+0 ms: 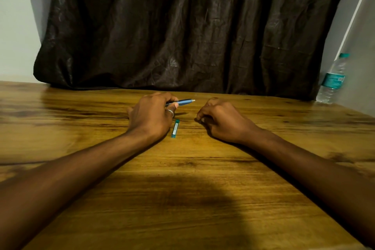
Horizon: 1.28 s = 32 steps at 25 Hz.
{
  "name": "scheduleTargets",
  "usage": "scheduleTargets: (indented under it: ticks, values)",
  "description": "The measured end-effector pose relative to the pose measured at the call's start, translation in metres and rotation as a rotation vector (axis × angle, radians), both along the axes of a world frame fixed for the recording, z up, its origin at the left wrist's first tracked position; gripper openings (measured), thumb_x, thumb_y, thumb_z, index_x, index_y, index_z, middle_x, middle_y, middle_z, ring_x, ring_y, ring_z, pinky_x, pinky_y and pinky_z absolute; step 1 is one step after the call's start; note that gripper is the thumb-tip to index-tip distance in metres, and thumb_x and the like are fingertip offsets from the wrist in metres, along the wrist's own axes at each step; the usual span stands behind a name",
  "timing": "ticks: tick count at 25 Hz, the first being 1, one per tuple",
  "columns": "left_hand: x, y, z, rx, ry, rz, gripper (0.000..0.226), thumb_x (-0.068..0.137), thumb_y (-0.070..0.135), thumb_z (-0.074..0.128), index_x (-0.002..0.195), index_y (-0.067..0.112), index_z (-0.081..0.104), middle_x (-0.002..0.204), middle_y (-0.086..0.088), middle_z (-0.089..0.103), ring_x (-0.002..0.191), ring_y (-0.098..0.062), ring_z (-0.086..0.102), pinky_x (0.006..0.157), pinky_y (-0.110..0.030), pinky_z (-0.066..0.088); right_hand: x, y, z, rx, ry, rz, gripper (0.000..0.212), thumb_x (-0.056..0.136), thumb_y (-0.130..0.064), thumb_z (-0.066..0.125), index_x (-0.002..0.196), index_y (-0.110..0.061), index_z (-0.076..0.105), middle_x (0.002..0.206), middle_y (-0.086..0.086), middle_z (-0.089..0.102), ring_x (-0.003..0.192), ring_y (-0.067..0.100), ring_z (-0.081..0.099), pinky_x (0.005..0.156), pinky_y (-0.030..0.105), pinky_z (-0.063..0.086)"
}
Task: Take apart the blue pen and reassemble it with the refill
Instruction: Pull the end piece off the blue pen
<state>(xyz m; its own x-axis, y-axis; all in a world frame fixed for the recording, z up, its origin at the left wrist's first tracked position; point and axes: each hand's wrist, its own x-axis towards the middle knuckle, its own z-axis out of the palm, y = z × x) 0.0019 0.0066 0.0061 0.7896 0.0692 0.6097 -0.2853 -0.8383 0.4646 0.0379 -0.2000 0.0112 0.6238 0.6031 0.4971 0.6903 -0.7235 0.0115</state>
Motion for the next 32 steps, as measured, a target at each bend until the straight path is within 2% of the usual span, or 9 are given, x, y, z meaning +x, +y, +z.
scheduleTargets:
  ticks: [5, 8, 10, 12, 14, 17, 22, 27, 32]
  values:
    - [0.001, -0.001, -0.001, 0.013, -0.001, 0.002, 0.022, 0.098, 0.034, 0.058, 0.118, 0.033, 0.066, 0.117, 0.007, 0.068, 0.108, -0.018, 0.06, 0.091, -0.051, 0.051, 0.001, -0.005, 0.003, 0.072, 0.004, -0.054, 0.028, 0.084, -0.007, 0.065, 0.109, -0.018, 0.071, 0.098, -0.003, 0.069, 0.09, 0.01, 0.062, 0.073, 0.016, 0.045]
    - [0.001, 0.0, 0.0, 0.009, -0.006, -0.033, 0.022, 0.097, 0.034, 0.059, 0.118, 0.033, 0.067, 0.117, 0.007, 0.069, 0.109, -0.018, 0.06, 0.092, -0.052, 0.05, 0.004, -0.011, 0.003, 0.346, 0.121, -0.114, 0.023, 0.088, -0.007, 0.067, 0.106, -0.02, 0.071, 0.086, -0.011, 0.068, 0.08, -0.005, 0.062, 0.065, 0.002, 0.041]
    - [0.0, -0.001, -0.001, 0.019, -0.018, -0.075, 0.022, 0.097, 0.035, 0.058, 0.118, 0.033, 0.066, 0.116, 0.009, 0.068, 0.11, -0.017, 0.059, 0.093, -0.053, 0.049, 0.005, -0.011, 0.002, 0.574, 0.205, -0.102, 0.016, 0.09, -0.011, 0.068, 0.102, -0.021, 0.072, 0.081, -0.012, 0.068, 0.072, -0.009, 0.061, 0.062, 0.003, 0.043]
    - [-0.001, -0.002, -0.001, 0.036, -0.033, -0.098, 0.022, 0.097, 0.036, 0.058, 0.118, 0.034, 0.066, 0.114, 0.013, 0.067, 0.11, -0.015, 0.058, 0.094, -0.053, 0.047, 0.003, -0.007, 0.001, 0.677, 0.26, -0.072, 0.011, 0.091, -0.014, 0.068, 0.096, -0.023, 0.073, 0.078, -0.008, 0.071, 0.065, -0.006, 0.061, 0.058, 0.01, 0.046]
    - [-0.002, -0.002, -0.002, 0.05, -0.045, -0.112, 0.022, 0.097, 0.037, 0.057, 0.117, 0.036, 0.066, 0.113, 0.015, 0.066, 0.11, -0.013, 0.057, 0.094, -0.051, 0.044, 0.001, -0.004, 0.001, 0.674, 0.265, -0.051, 0.008, 0.092, -0.016, 0.068, 0.094, -0.02, 0.074, 0.077, -0.004, 0.072, 0.062, -0.002, 0.061, 0.056, 0.016, 0.048]
    - [-0.001, -0.002, -0.003, 0.054, -0.057, -0.12, 0.021, 0.097, 0.038, 0.057, 0.116, 0.037, 0.066, 0.112, 0.017, 0.065, 0.109, -0.012, 0.056, 0.089, -0.045, 0.041, -0.001, -0.004, 0.002, 0.68, 0.247, -0.021, 0.006, 0.092, -0.015, 0.068, 0.091, -0.018, 0.073, 0.078, 0.002, 0.073, 0.061, 0.0, 0.059, 0.055, 0.016, 0.046]
    - [0.0, -0.001, -0.003, 0.064, -0.055, -0.119, 0.021, 0.097, 0.038, 0.057, 0.117, 0.036, 0.066, 0.112, 0.017, 0.064, 0.109, -0.011, 0.056, 0.087, -0.043, 0.038, -0.003, -0.004, 0.004, 0.64, 0.283, -0.007, 0.006, 0.091, -0.016, 0.069, 0.09, -0.021, 0.073, 0.078, -0.004, 0.072, 0.065, -0.002, 0.062, 0.056, 0.012, 0.047]
    - [-0.002, -0.002, -0.003, 0.071, -0.049, -0.099, 0.021, 0.098, 0.04, 0.056, 0.116, 0.037, 0.065, 0.114, 0.016, 0.065, 0.11, -0.012, 0.055, 0.084, -0.04, 0.031, -0.001, -0.005, 0.004, 0.637, 0.261, -0.003, 0.006, 0.093, -0.018, 0.068, 0.089, -0.02, 0.073, 0.081, 0.003, 0.074, 0.066, 0.009, 0.062, 0.058, 0.022, 0.047]
    - [-0.004, -0.003, -0.002, 0.086, -0.041, -0.096, 0.02, 0.098, 0.04, 0.056, 0.115, 0.037, 0.065, 0.114, 0.015, 0.066, 0.111, -0.014, 0.055, 0.088, -0.043, 0.036, 0.008, -0.006, 0.0, 0.646, 0.225, 0.007, 0.011, 0.09, -0.017, 0.069, 0.081, -0.023, 0.072, 0.072, -0.007, 0.071, 0.063, -0.003, 0.057, 0.058, 0.016, 0.043]
